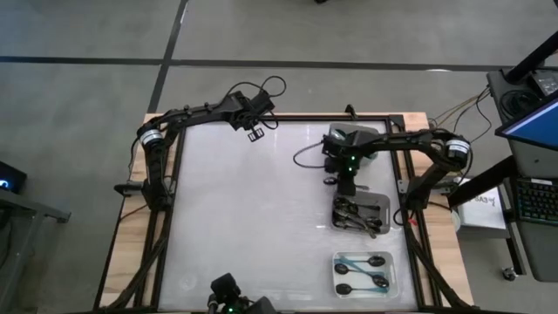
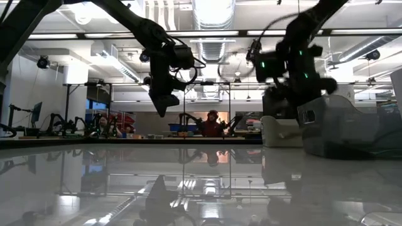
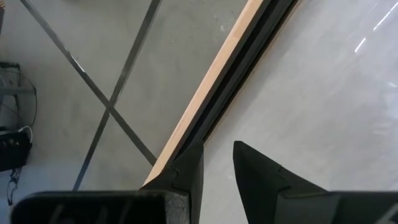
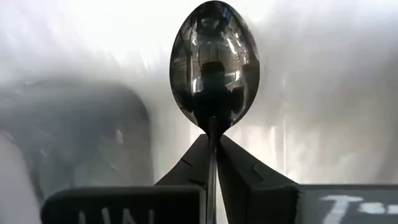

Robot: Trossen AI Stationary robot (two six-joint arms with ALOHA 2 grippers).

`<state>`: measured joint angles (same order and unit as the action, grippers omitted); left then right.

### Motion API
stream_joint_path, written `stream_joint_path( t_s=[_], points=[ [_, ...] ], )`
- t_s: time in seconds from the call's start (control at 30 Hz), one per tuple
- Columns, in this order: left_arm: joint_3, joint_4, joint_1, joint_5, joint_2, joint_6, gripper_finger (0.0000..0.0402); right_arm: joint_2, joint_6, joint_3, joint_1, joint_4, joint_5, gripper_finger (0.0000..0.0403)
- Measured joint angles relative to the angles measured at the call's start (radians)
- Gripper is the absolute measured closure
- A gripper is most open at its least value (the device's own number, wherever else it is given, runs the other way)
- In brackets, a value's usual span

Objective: Sort silverware by color (type)
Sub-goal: Put the black spoon into the black bin

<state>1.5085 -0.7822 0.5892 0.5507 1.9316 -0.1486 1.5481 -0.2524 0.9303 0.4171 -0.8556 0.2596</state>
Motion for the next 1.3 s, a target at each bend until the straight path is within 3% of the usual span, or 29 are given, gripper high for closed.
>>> stream_joint_path(
  t_s=[0.27,0.4,0.5,0.63,0.77,0.97,1.17,1.3],
  points=[
    [0.000,0.000,0.000,0.000,0.000,0.004,0.0331,-0.132,0.062,0.150,0.000,-0.065,0.001,0.0393],
    [0.000,-0.005,0.001,0.000,0.000,0.004,0.0331,-0.206,0.181,0.211,-0.026,-0.205,0.002,0.0393],
    [0.000,-0.005,0.005,0.000,0.000,0.004,0.0331,-0.274,0.282,0.227,-0.089,-0.276,0.016,0.0393],
    [0.000,0.000,0.016,-0.001,0.000,0.004,0.0331,-0.355,0.447,0.218,-0.217,-0.266,0.130,0.0393],
    [0.000,0.023,0.030,0.000,0.000,0.011,0.0331,-0.398,0.566,0.187,-0.383,-0.249,0.139,0.0394],
    [0.000,0.034,0.038,0.000,0.000,0.012,0.0331,-0.384,0.655,0.074,-0.555,-0.193,0.023,0.0394],
    [0.000,0.034,0.038,-0.001,0.000,0.013,0.0331,-0.359,0.647,0.013,-0.568,-0.168,-0.076,0.0394],
    [0.000,0.031,0.038,-0.001,0.000,0.023,0.0331,-0.348,0.640,-0.004,-0.561,-0.150,-0.087,0.0394]
  ],
)
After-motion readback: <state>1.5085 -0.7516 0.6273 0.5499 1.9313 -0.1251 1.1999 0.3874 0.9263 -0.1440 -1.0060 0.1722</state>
